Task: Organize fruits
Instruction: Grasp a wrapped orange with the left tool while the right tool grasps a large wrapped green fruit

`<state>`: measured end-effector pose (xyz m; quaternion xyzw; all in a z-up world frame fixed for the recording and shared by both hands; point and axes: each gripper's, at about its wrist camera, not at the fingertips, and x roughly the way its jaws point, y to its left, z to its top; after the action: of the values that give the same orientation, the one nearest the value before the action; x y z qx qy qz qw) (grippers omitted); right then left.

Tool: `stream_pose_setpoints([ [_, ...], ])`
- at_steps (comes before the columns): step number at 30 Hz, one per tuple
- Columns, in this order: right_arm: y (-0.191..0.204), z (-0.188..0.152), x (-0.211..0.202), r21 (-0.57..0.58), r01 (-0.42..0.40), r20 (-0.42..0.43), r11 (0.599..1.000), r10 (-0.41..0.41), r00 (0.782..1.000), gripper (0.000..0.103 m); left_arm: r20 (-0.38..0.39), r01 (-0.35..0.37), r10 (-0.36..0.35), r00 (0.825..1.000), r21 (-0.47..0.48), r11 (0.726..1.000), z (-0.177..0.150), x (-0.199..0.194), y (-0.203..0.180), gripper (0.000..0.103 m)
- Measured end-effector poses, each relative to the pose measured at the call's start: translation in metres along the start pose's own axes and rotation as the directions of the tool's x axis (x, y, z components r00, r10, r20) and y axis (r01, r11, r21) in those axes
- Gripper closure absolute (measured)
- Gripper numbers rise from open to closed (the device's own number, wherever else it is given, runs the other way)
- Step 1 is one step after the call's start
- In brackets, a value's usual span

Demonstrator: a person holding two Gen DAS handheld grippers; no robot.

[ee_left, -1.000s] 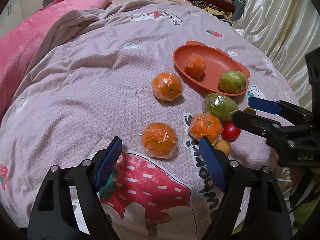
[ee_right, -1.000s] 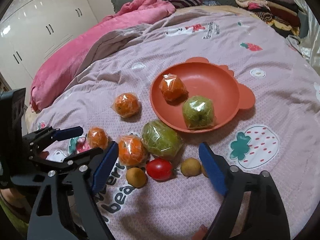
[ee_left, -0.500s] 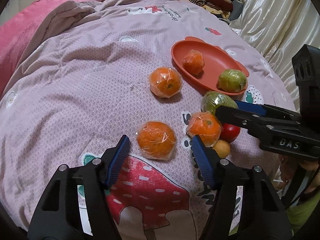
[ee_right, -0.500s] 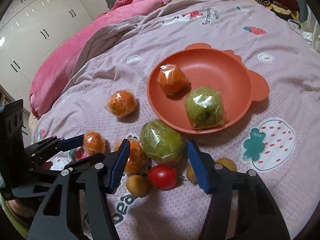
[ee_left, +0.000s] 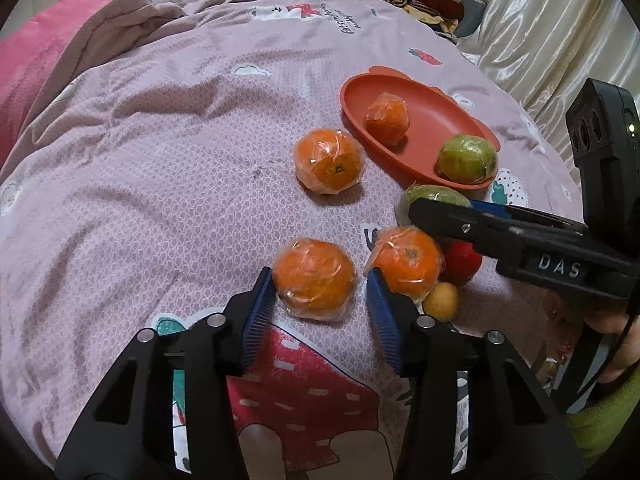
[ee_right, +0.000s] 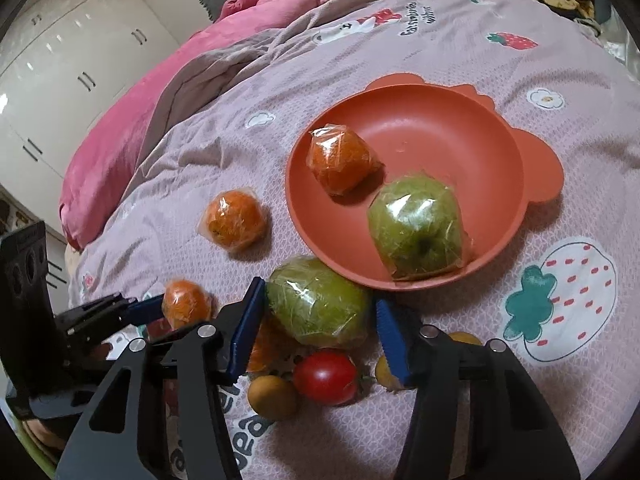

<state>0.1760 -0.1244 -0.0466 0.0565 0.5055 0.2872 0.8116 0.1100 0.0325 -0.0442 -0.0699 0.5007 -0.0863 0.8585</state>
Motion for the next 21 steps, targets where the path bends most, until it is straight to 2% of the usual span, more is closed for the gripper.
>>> stream_pose_setpoints([
  [9, 0.002, -0.006, -0.009, -0.042, -0.024, 0.009, 0.999, 0.025, 1.000, 0.052, -0.005, 0.012, -0.012, 1.000, -0.001, 1.000, 0.002, 0.003, 0.001, 0.070],
  [21, 0.004, -0.014, -0.044, -0.069, -0.025, 0.078, 0.997, 0.031, 0.996, 0.052, 0.008, 0.025, -0.025, 1.000, 0.002, 1.000, 0.003, -0.002, 0.001, 0.071],
])
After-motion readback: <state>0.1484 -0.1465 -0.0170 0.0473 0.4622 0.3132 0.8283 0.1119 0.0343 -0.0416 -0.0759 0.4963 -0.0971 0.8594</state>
